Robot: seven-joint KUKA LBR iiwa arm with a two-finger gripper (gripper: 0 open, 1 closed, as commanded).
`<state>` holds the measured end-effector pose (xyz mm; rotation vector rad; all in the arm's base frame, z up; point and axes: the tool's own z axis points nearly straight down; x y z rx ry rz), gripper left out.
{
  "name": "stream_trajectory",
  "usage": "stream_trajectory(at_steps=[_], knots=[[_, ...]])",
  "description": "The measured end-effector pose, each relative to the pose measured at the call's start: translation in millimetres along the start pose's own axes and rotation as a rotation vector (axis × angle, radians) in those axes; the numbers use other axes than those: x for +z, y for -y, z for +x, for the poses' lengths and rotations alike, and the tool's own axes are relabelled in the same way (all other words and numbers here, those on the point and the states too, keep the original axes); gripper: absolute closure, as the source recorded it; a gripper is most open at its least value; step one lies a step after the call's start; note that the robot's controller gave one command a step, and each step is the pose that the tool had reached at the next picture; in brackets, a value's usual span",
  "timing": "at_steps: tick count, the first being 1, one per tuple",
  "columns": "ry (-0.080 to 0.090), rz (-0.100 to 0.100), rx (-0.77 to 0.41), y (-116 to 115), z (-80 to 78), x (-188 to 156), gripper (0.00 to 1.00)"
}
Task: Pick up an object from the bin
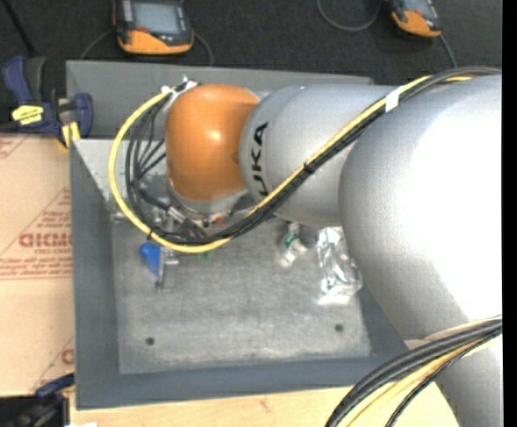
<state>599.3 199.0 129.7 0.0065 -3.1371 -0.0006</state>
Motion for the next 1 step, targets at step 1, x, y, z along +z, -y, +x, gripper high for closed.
stream_trajectory(at_steps=[1], knots=[[0.005,0.000,-0.208,13.7,-44.7,57.6,0.00]])
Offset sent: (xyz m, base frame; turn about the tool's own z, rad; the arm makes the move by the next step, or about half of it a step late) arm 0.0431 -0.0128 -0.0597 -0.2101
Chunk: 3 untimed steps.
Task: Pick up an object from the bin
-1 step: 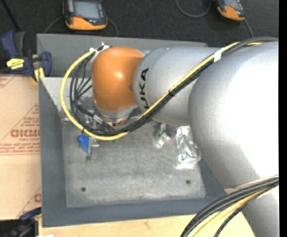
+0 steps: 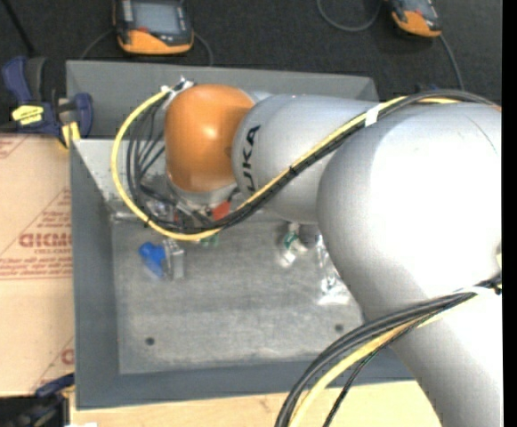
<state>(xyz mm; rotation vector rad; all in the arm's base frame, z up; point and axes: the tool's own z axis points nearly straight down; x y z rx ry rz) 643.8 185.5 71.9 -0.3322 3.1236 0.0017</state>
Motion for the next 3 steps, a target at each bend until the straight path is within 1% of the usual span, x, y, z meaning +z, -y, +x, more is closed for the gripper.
stream_trajectory(at_steps=[1,2,3], knots=[[0.011,0.000,0.003,0.5,-2.7,-3.7,1.00],[0.011,-0.003,-0.008,-50.3,-18.6,-51.3,1.00],[0.004,-0.001,-0.003,-47.0,-16.9,-47.5,0.00]])
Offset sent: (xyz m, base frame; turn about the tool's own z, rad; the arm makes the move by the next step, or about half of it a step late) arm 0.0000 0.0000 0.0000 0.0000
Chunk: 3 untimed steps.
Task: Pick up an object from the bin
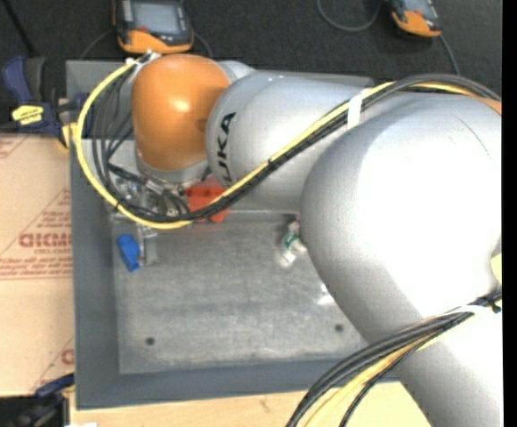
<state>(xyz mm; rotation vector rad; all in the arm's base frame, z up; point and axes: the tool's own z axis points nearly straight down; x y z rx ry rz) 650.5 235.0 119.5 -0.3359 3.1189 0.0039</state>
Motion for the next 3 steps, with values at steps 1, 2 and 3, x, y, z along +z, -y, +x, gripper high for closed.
stream_trajectory(at_steps=[1,2,3], knots=[[-0.003,0.002,-0.513,9.0,20.8,49.2,0.00],[0.001,-0.001,-0.508,7.7,19.4,46.6,1.00],[0.008,0.003,-0.528,4.7,52.2,-77.3,1.00]])
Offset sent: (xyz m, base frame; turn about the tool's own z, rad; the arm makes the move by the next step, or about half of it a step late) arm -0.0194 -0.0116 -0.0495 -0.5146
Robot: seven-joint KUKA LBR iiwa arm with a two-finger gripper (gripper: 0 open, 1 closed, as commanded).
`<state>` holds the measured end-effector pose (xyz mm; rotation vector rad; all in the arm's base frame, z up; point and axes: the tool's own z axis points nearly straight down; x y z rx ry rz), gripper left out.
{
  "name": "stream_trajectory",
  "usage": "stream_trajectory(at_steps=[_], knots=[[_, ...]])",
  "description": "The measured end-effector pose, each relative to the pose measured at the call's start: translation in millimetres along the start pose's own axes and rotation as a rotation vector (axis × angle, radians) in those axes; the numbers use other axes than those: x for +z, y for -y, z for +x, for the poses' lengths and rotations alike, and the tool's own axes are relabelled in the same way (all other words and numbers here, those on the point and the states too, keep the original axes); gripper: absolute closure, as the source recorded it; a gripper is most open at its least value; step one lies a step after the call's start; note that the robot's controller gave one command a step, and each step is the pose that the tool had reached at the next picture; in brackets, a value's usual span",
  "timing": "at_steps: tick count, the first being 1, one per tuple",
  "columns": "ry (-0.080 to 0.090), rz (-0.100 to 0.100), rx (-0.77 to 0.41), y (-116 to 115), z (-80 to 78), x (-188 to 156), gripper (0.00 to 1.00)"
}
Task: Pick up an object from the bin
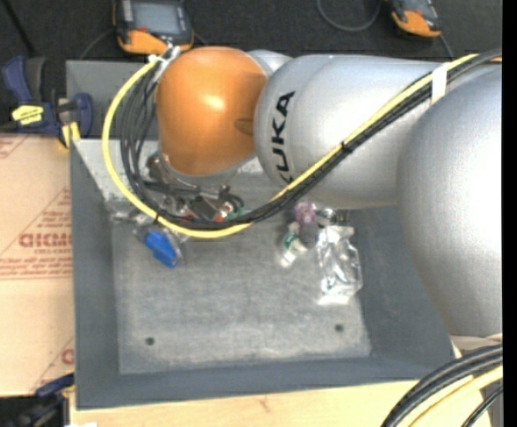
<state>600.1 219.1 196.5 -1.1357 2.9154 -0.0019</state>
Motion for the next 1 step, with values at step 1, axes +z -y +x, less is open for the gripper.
stream_trajectory(at_steps=[1], knots=[[-0.001,-0.003,-0.345,-24.5,4.1,-70.1,1.00]])
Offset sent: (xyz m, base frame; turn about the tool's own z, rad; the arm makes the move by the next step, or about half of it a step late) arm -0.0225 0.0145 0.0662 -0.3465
